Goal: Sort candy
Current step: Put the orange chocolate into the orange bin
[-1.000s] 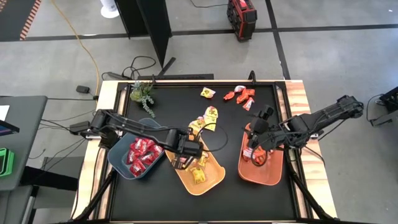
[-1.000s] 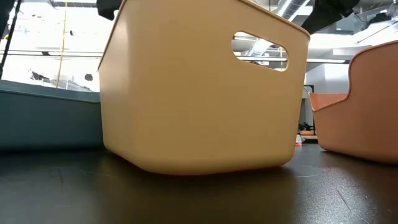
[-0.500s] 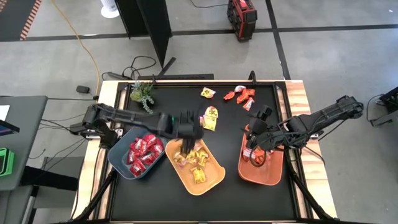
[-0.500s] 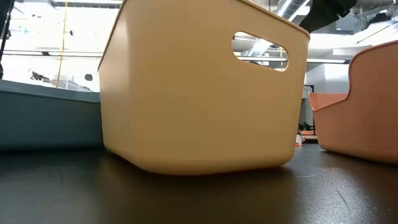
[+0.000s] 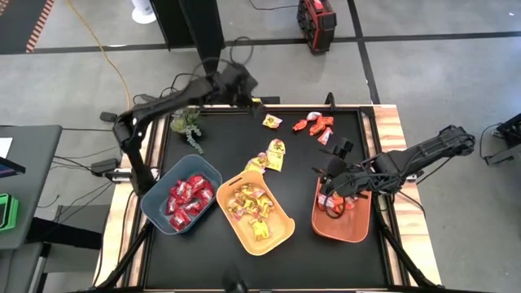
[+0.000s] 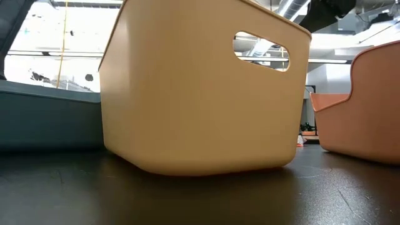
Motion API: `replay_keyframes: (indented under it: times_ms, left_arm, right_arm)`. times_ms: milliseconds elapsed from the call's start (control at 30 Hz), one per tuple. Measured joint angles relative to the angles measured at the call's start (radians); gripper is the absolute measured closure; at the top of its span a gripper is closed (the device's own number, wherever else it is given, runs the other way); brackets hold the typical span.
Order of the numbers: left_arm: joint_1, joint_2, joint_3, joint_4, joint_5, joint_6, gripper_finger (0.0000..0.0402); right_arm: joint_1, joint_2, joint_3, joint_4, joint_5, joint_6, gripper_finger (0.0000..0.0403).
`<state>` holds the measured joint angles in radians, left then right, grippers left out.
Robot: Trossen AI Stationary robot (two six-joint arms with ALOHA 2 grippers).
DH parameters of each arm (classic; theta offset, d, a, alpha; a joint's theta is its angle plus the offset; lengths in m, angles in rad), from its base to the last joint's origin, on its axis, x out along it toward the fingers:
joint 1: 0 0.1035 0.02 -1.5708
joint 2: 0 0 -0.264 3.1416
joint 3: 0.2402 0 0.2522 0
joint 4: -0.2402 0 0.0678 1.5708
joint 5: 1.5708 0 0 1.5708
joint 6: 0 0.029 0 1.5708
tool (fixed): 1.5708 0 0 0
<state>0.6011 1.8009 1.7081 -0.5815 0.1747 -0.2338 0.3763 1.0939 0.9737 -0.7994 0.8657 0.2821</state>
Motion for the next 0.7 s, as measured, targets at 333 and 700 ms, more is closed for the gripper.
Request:
replay_keyframes:
  times_ms: [333,700]
  left_arm:
    - [0.051,0.248,0.241,-0.058,0.032,-0.035,0.0159]
    - [0.049,0.604,0.627,-0.336,-0.002,-0.021,0.0159]
  right_arm:
    - [-0.013,0.0,0.0,0.008,-0.001,-0.046,0.0097]
    - [-0.011,0.0,0.0,0.017,-0.001,-0.048,0.0097]
